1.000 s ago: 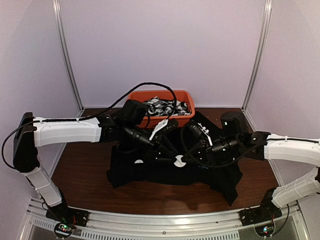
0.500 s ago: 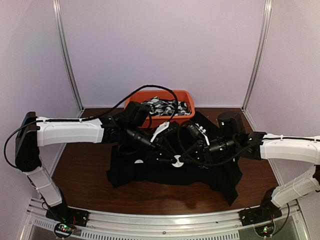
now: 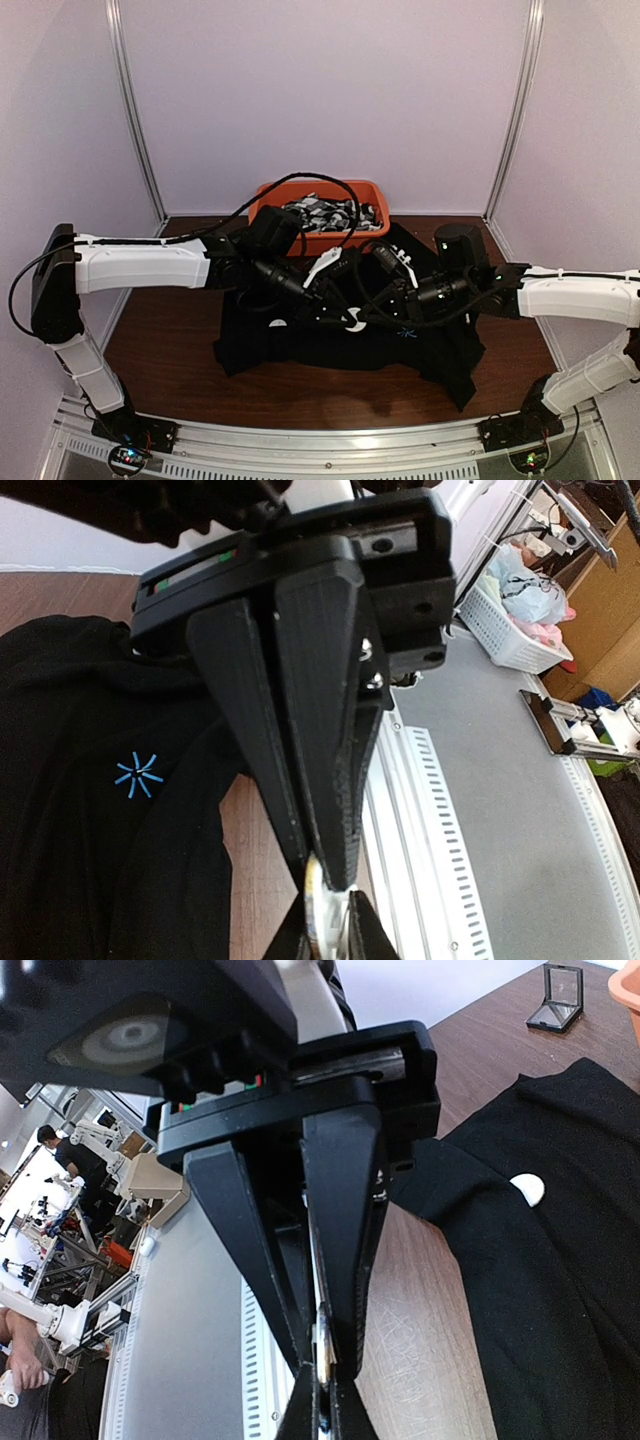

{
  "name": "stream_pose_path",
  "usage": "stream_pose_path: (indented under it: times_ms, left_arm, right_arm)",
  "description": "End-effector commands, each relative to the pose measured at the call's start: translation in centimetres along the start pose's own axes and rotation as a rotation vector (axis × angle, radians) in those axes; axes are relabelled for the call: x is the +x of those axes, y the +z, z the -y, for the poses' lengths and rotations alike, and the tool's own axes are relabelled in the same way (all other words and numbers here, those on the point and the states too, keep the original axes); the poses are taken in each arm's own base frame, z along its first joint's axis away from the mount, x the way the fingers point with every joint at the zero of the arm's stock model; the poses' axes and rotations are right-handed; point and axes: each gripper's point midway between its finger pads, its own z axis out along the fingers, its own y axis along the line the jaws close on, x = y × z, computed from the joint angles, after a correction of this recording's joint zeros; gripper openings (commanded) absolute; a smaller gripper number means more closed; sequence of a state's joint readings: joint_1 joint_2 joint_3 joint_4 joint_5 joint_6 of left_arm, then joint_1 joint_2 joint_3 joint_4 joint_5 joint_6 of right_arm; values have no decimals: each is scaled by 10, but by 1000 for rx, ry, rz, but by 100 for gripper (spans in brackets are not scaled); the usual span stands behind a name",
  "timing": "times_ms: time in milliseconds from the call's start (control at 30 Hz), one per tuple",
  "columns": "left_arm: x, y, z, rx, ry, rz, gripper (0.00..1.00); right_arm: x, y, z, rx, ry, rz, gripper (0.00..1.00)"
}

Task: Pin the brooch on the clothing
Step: Rotate the brooch.

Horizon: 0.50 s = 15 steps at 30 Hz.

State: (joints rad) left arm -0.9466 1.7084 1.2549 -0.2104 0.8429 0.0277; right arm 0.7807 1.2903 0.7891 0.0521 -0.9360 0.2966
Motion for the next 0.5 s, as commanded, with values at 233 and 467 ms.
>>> stream_pose_path:
  times_ms: [233, 467]
  left_arm:
    - [-17, 4, -4, -4, -22, 78, 7]
    - [-16, 5, -3, 7, -32, 89, 4]
  right_arm:
    - [-4, 2, -2, -26, -13, 11, 0]
    - [-4, 2, -1, -20, -12, 9, 0]
